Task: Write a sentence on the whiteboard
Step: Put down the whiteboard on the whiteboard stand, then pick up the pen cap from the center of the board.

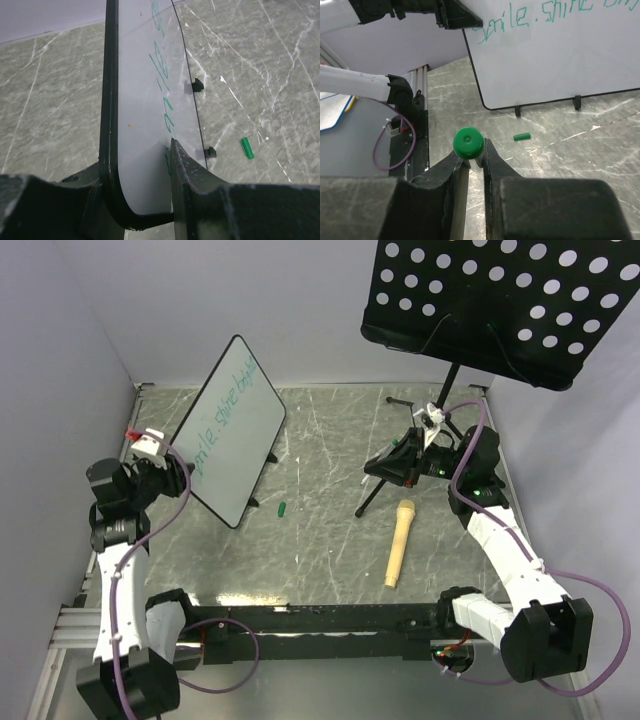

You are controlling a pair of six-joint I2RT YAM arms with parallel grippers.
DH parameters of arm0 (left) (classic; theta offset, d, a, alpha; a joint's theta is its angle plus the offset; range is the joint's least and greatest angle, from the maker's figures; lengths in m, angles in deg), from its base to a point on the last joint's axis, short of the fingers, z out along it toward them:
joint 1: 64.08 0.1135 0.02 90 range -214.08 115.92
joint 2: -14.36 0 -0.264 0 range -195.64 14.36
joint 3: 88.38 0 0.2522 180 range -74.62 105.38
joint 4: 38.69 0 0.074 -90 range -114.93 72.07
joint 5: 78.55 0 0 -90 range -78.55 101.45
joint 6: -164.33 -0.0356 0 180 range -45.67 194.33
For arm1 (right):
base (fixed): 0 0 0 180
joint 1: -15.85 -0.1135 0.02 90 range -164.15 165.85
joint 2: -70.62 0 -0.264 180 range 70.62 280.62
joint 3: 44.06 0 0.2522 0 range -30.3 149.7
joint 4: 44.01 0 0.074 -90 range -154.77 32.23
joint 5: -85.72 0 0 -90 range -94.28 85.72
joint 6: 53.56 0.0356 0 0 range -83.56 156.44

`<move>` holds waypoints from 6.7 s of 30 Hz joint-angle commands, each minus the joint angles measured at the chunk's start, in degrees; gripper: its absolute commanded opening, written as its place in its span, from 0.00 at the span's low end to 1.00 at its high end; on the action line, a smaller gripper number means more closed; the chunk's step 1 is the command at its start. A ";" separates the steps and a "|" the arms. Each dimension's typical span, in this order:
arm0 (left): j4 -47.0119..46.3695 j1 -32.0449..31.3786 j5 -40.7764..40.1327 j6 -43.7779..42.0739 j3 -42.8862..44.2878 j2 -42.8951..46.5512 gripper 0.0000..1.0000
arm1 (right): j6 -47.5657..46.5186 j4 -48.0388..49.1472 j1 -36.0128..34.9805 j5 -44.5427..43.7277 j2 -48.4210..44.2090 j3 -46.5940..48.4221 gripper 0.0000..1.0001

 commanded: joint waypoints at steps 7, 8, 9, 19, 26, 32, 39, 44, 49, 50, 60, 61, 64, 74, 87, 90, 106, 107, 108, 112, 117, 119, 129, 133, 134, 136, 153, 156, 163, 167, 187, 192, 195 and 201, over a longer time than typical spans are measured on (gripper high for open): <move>16.64 -1.78 -21.73 -15.65 -2.86 7.86 0.01 | 2.97 5.79 0.45 2.49 -0.90 -0.69 0.00; 18.91 -2.13 -22.96 -16.79 -2.51 8.48 0.01 | 3.49 6.14 0.37 2.58 -0.90 -0.78 0.00; 20.24 -2.40 -23.49 -17.23 -2.24 9.09 0.01 | 3.67 6.67 0.45 2.84 -0.73 -0.86 0.00; 25.61 -4.95 -23.24 -21.81 0.39 9.02 0.01 | 5.61 9.14 0.45 3.46 -1.34 -1.30 0.00; 25.00 -5.74 -24.37 -25.23 9.61 -4.50 0.01 | 6.40 9.93 0.54 3.72 -2.39 -1.48 0.00; 23.77 -4.86 -25.43 -26.99 15.50 -12.68 0.01 | 7.54 11.33 0.98 4.16 -2.40 -1.83 0.00; 21.30 -2.14 -18.94 -24.97 18.06 -19.63 0.01 | 8.25 12.21 1.77 4.43 -1.69 -2.01 0.00; 21.74 -1.08 -17.52 -24.80 22.27 -24.38 0.01 | 8.95 13.09 2.12 4.69 -1.34 -2.18 0.00; 22.45 -0.03 -14.19 -24.44 25.97 -27.55 0.04 | 9.48 13.62 2.56 4.96 -0.64 -2.18 0.00; 22.36 0.15 -13.66 -24.36 26.06 -27.90 0.06 | 9.65 13.71 2.48 4.96 -0.46 -2.18 0.00; 22.27 2.17 -14.27 -26.64 26.06 -30.71 0.19 | 10.35 14.23 3.35 5.22 0.59 -2.09 0.00; 22.27 2.17 -14.44 -26.82 26.23 -31.06 0.19 | 10.36 14.32 3.35 5.22 0.59 -2.09 0.00; 22.18 2.52 -15.06 -27.08 26.50 -31.59 0.20 | 10.36 14.32 3.53 5.22 0.68 -2.09 0.00; 22.18 3.58 -16.38 -26.91 28.43 -32.12 0.41 | 10.00 14.06 3.62 5.04 0.68 -1.92 0.00; 24.03 3.67 -18.84 -25.76 33.62 -35.37 0.45 | 10.36 14.67 3.70 5.31 0.77 -2.09 0.00; 23.42 3.67 -18.75 -25.32 33.44 -35.64 0.47 | 10.27 14.59 3.79 5.31 0.77 -2.01 0.00; 21.39 3.67 -20.25 -24.18 37.04 -36.96 0.55 | 9.56 14.15 3.79 5.13 1.56 -2.01 0.00; 21.39 3.67 -19.72 -23.83 37.39 -37.13 0.55 | 9.48 14.06 3.79 5.04 1.65 -1.92 0.00; 21.13 3.58 -19.46 -23.65 37.74 -37.22 0.55 | 9.30 13.80 3.88 4.96 1.56 -1.92 0.00; 20.34 3.67 -18.31 -22.60 39.24 -37.48 0.60 | 9.12 13.71 3.88 4.87 1.65 -1.92 0.00; 19.98 3.58 -17.35 -21.28 40.73 -37.92 0.61 | 9.21 13.88 3.79 5.04 1.73 -1.92 0.00; 19.90 3.67 -17.08 -20.58 41.09 -38.36 0.61 | 9.21 13.88 3.79 5.04 1.82 -1.92 0.00; 19.64 3.67 -16.99 -18.03 42.67 -39.95 0.68 | 9.48 14.32 3.79 4.96 1.91 -1.92 0.00; 19.20 3.67 -17.26 -17.15 42.49 -40.47 0.68 | 9.48 14.23 3.79 4.87 1.91 -2.01 0.00; 19.28 3.67 -17.08 -17.06 42.32 -40.56 0.68 | 9.39 14.15 3.79 4.95 1.82 -2.01 0.00; 18.93 3.58 -16.73 -16.97 42.06 -40.65 0.68 | 9.21 13.97 3.79 4.87 1.82 -2.01 0.00; 17.09 3.84 -17.25 -16.44 39.77 -40.65 0.69 | 8.86 13.71 3.71 4.78 2.26 -1.92 0.00; 17.09 3.93 -17.43 -16.53 39.59 -40.39 0.69 | 8.95 13.62 3.71 4.78 2.35 -1.92 0.00; 15.51 4.72 -18.40 -14.87 39.25 -38.45 0.77 | 8.95 13.62 3.79 4.69 2.00 -1.92 0.00; 15.24 5.33 -17.87 -14.16 39.07 -37.14 0.80 | 8.34 13.00 3.79 4.43 1.82 -1.92 0.00; 0.22 7.18 -22.33 7.35 35.82 -22.90 0.97 | 6.40 10.81 3.79 3.64 0.86 -1.74 0.00; -3.22 7.09 -23.24 25.10 35.46 -14.90 0.96 | 5.79 10.02 3.88 3.37 -0.02 -1.74 0.00; 3.60 7.09 -17.63 34.95 38.87 -13.05 0.97 | 4.47 8.88 4.06 2.85 -0.72 -1.66 0.00; 14.08 -11.32 -21.45 36.73 34.78 -7.78 0.97 | 4.03 7.82 4.32 1.88 -2.04 -1.83 0.00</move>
